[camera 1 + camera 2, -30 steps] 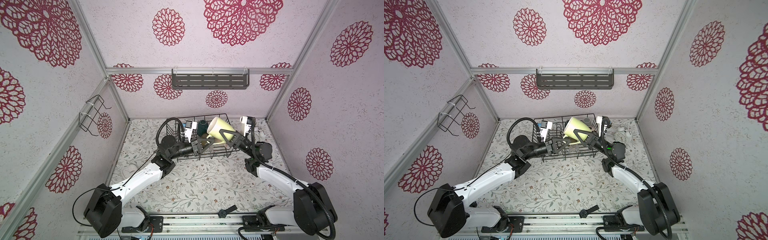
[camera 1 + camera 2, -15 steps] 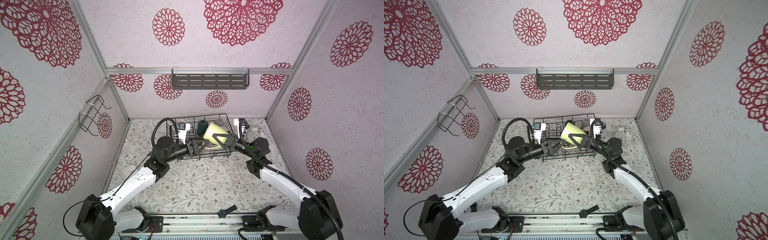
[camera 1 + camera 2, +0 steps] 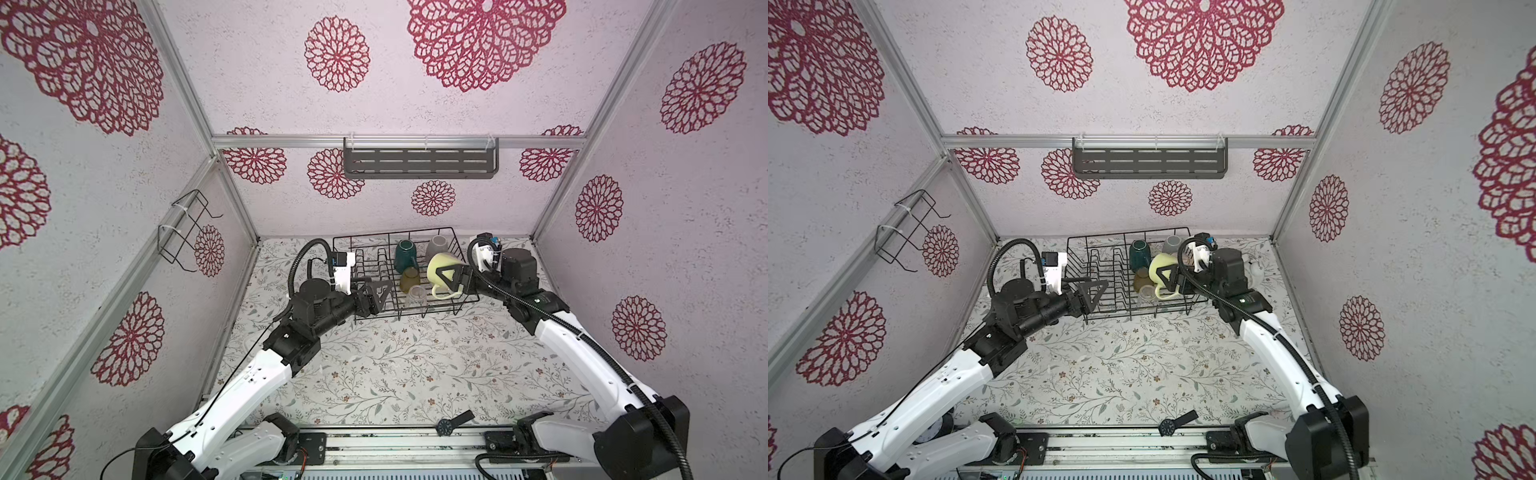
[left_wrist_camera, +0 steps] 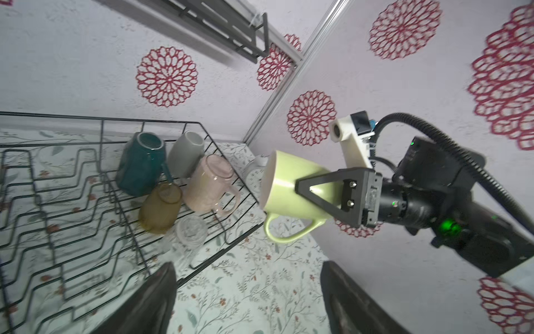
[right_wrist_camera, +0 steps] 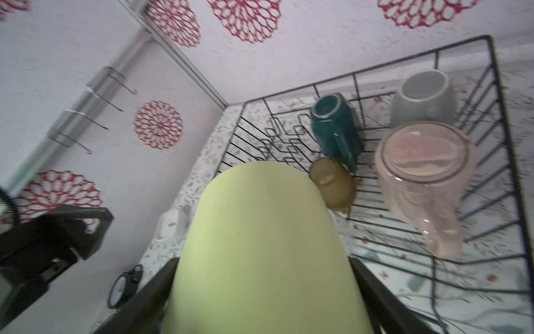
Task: Load cups into a dish rack
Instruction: Place the cup upside down at the dish rack.
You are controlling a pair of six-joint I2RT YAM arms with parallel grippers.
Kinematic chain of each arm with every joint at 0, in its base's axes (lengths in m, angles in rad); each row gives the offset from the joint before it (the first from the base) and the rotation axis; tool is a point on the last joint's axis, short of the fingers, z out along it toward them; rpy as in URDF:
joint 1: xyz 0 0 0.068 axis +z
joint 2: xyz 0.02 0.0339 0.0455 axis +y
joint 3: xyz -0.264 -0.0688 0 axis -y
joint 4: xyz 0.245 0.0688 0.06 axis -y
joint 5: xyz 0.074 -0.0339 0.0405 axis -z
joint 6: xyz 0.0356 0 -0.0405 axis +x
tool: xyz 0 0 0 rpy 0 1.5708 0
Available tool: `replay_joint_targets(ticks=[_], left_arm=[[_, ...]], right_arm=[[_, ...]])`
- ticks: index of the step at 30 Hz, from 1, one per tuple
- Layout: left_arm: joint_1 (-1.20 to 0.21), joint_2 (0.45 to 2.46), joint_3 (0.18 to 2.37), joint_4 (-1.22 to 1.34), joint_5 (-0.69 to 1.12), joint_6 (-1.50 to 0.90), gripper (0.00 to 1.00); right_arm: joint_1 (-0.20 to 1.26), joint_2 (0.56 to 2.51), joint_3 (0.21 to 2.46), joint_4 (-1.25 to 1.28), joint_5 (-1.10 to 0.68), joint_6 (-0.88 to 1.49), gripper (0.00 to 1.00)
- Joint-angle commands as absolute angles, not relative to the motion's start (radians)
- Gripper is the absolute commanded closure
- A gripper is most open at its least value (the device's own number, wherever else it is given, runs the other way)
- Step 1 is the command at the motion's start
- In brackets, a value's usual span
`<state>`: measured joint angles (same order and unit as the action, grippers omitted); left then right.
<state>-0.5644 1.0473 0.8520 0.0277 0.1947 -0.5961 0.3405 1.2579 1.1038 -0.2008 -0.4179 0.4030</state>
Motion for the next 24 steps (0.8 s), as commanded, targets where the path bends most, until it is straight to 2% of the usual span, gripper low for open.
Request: replay_joint_targets(ticks=[1, 6, 11, 14, 17, 24], left_arm=[[-0.557, 1.024, 0.864, -0.074, 0.106, -0.517, 0.17], [-0.557, 0.983, 0.83, -0.067, 0.057, -0.514, 0.16], [-0.555, 0.938, 0.824, -0.104, 0.005, -0.475, 0.14], [-0.556, 0.915, 0.827, -0.142, -0.022, -0.453, 0.13], [-0.557, 0.9, 0.819, -0.151, -0.044, -0.439, 0.12], [-0.554, 0.897, 0.822, -0.172, -0.068, -0.408, 0.11]], right_arm=[[0.342, 1.299, 1.221, -0.33, -0.342, 0.239, 0.46], [0.341, 1.464, 1.434, -0.525, -0.269, 0.06, 0.48], [0.346, 1.622, 1.618, -0.713, -0.282, -0.132, 0.5], [0.372, 1.702, 1.721, -0.839, -0.217, -0.282, 0.5], [0.387, 1.766, 1.791, -0.882, -0.137, -0.318, 0.5], [0.427, 1.895, 1.908, -1.001, -0.118, -0.389, 0.5]])
